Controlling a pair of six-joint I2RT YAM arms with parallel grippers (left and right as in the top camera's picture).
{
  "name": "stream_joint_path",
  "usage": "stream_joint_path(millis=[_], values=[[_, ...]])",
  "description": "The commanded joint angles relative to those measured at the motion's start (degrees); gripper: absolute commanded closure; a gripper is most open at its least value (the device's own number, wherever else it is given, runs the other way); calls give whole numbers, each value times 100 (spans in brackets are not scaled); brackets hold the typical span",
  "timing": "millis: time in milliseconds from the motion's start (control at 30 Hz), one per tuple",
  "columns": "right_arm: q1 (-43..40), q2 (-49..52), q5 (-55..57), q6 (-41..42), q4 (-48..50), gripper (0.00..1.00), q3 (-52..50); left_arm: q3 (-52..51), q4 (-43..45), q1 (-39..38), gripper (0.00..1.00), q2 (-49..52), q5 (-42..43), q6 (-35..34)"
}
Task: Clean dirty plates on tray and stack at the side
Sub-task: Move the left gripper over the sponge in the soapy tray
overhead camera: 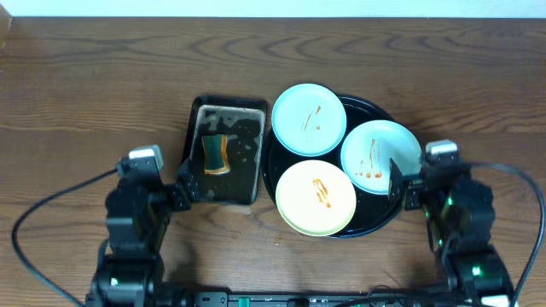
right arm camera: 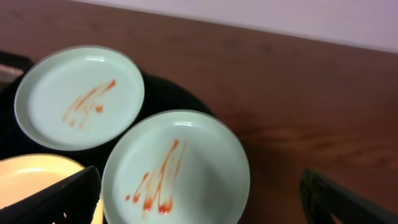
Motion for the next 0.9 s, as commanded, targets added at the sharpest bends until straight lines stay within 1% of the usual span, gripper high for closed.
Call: stream_joint_path(millis=[0,167,300,600,867], values=[[-120,468,35,157,-286,1,507,446,-289,20,16,455,256,-57],[-120,1099,42,153,-1005,1,1119,807,-776,20,16,1091,365,-57],[-120,1386,42,151,-1322,1,1394,898,-1043,17,16,1377,470,-57],[-120,1397,37,157,-1373,1,1473,898,-1276,20,16,1392,470,-55],[-120,1401,-4,157,-1526,1,1471,898,-1279,20,16,1394,468,-55]])
